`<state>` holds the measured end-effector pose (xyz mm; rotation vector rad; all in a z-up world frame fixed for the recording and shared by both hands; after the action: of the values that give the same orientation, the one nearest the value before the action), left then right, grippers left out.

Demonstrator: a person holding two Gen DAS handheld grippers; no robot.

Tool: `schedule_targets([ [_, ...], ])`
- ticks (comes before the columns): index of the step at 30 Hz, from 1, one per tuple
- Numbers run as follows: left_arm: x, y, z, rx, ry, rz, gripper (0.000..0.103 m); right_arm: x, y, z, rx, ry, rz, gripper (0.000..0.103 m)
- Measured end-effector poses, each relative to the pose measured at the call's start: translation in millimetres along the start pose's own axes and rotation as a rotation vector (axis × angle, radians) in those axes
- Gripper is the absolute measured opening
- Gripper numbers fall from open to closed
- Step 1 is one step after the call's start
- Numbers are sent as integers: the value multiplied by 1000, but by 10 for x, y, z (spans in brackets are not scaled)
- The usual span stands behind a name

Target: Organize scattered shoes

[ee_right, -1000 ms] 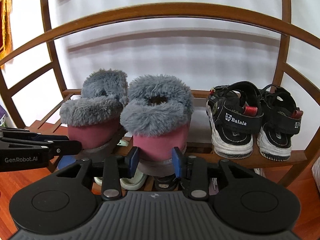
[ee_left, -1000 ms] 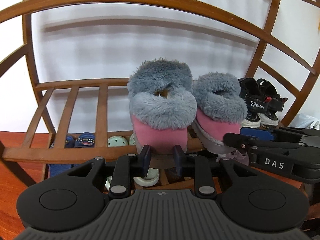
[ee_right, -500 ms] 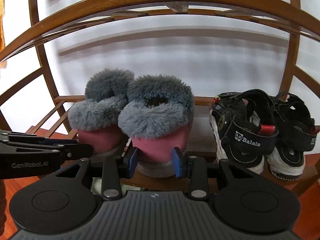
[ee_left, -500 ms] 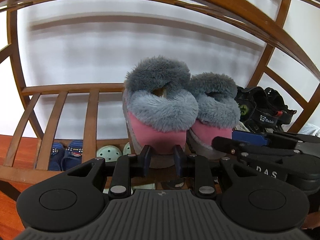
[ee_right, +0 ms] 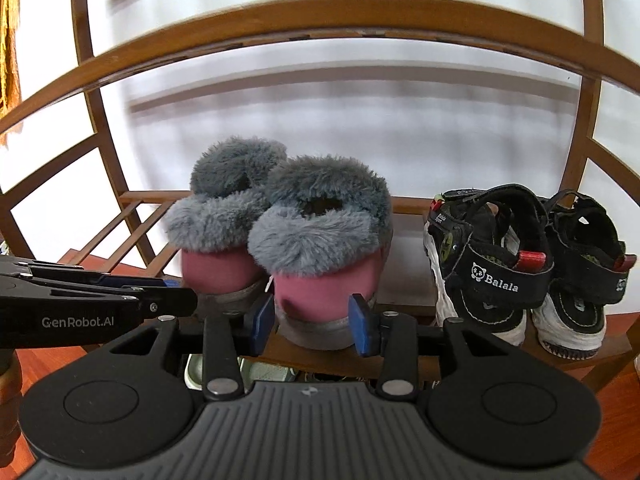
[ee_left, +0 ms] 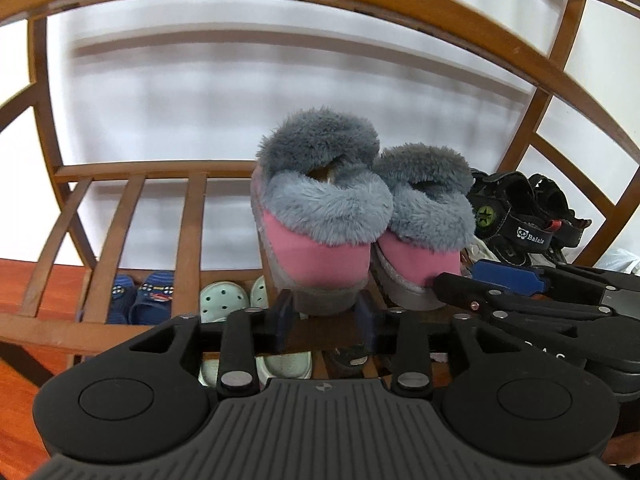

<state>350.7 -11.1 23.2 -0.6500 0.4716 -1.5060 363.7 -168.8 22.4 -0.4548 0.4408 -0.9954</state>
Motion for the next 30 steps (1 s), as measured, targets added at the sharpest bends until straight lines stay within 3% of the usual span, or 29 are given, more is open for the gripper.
schedule_targets([
  [8, -22, -291, -167, 3, -18, 49, 64, -73, -327, -107, 14, -3, -4, 61],
  [16, -20, -535, -453, 6, -46, 106, 95, -74, -652, -276, 17, -5, 0, 92],
  [19, -8, -621, -561, 7, -57, 120, 103, -75, -727, -343, 12, -7, 3, 95],
  [23, 4, -755, -702, 4, -64, 139, 103, -72, -852, -475, -4, -2, 3, 102],
  [30, 36, -1057, -969, -6, -44, 146, 103, -191, -1149, -709, -1, 7, -12, 102],
])
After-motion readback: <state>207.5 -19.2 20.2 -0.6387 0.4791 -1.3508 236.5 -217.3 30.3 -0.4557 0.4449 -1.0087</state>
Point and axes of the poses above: each gripper's, at about its wrist camera, not at the fingertips, and y roughly the way its jaws point, x to its right, z to its top, the point moved 7 cm from there along y, roughly the way its jaws point, and after that the axes turned 10 degrees about z, right-handed, at the moved point
